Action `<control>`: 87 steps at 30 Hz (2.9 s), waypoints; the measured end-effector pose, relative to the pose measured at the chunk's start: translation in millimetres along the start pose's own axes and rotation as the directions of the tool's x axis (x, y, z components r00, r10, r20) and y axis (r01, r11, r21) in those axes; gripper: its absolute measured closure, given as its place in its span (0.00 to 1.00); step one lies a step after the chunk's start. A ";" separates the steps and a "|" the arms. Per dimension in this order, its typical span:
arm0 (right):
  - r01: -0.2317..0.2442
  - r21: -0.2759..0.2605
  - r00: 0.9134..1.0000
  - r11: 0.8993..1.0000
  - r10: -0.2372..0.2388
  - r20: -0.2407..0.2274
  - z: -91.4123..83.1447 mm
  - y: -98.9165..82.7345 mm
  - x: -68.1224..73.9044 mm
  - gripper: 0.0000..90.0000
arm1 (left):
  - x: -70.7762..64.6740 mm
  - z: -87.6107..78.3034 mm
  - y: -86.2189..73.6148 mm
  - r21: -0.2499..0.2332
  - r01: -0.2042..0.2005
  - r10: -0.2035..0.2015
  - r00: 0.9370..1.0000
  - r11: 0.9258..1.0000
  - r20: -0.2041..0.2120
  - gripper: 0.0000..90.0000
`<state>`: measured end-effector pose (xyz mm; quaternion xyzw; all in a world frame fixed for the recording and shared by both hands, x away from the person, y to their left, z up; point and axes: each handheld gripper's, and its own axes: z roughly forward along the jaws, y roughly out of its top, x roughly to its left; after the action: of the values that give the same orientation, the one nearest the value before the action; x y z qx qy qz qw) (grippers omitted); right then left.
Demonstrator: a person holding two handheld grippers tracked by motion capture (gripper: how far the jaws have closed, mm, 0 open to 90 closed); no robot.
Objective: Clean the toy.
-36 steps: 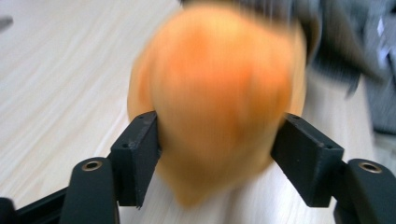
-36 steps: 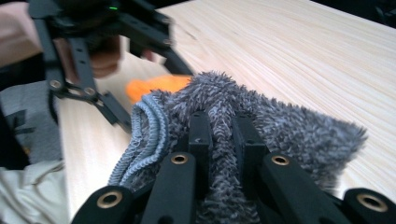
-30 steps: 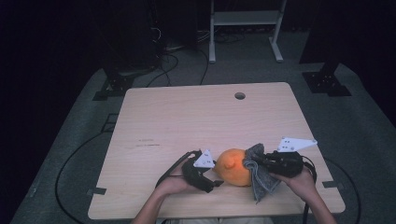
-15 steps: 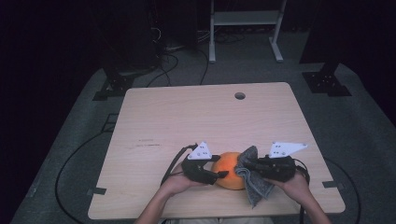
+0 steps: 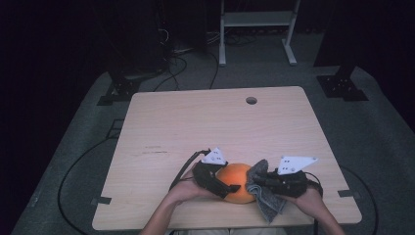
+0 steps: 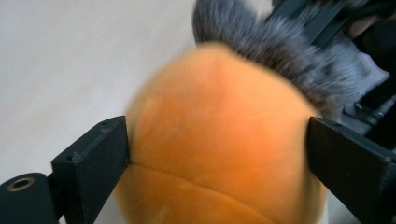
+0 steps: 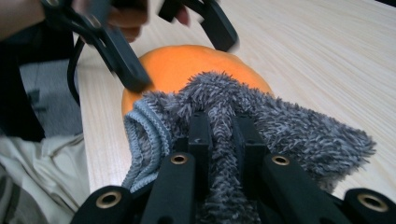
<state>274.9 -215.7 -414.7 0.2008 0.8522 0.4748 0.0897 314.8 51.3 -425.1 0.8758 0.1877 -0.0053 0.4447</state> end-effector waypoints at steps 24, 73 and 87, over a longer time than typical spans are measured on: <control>-0.107 -0.064 0.988 0.992 0.114 0.106 21.3 -10.6 -26.1 0.88 | 11.0 -20.6 -14.8 -0.041 -0.077 0.070 0.984 0.996 -0.163 0.34; -0.073 -0.086 0.996 0.994 0.077 0.050 13.7 -0.2 -17.8 0.88 | 6.9 -22.1 -7.2 -0.049 -0.034 0.028 0.991 0.998 -0.129 0.34; 0.055 -0.102 0.994 0.993 -0.045 0.097 20.1 31.3 8.6 0.88 | -30.7 4.3 1.0 -0.018 -0.381 0.356 0.881 0.925 -0.311 0.25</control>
<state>282.1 -181.8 -398.6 0.1967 0.8256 0.5065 0.1520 287.2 37.5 -421.5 0.8676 0.0835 0.2205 0.4378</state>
